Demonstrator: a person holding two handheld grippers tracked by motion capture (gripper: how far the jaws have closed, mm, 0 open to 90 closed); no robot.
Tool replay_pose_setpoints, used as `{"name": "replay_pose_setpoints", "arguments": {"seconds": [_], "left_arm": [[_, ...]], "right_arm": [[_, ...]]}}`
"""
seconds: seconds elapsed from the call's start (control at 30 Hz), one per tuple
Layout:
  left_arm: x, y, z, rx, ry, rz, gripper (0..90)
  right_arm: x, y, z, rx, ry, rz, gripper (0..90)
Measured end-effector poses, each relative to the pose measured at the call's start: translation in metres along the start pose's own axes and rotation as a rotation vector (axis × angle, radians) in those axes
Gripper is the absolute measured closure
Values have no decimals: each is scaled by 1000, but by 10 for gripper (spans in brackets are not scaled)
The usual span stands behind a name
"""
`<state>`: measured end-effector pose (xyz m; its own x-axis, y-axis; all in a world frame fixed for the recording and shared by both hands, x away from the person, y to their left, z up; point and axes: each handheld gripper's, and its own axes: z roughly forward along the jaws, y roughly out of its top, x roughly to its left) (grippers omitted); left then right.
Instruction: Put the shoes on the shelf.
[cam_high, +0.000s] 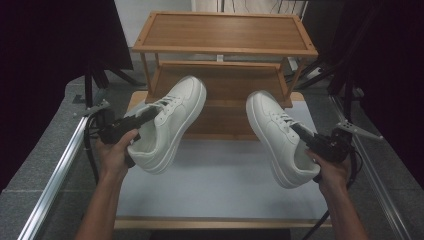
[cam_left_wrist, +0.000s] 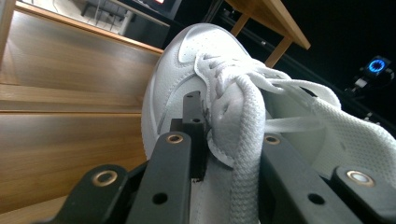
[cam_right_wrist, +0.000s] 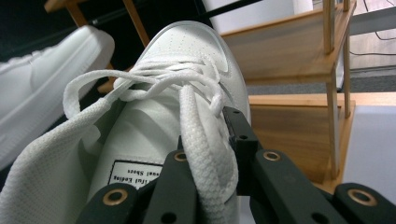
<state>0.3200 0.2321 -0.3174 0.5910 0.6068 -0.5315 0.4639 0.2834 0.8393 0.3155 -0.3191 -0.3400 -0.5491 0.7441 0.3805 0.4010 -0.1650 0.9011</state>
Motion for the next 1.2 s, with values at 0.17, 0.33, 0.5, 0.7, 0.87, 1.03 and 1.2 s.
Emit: {"name": "replay_pose_setpoints", "arguments": {"seconds": [0.17, 0.33, 0.5, 0.7, 0.87, 1.03, 1.2], "left_arm": [[1, 2, 7, -10, -15, -23, 813], [1, 7, 14, -14, -17, -30, 812], [0, 8, 22, -20, -13, -30, 813], [2, 8, 29, -29, -25, -47, 813], [2, 9, 35, -34, -37, -60, 813], [0, 12, 44, -40, -34, -60, 813], [0, 14, 52, -46, -41, -81, 813]], "right_arm": [[5, 9, 7, -20, 5, 27, 837], [9, 19, 15, -30, 3, 36, 837], [10, 26, 22, -25, -5, 49, 837], [12, 31, 29, -15, -9, 52, 837], [13, 36, 35, -25, -10, 73, 837], [11, 41, 41, -38, -14, 103, 837], [9, 46, 48, -48, -31, 126, 837]]}}
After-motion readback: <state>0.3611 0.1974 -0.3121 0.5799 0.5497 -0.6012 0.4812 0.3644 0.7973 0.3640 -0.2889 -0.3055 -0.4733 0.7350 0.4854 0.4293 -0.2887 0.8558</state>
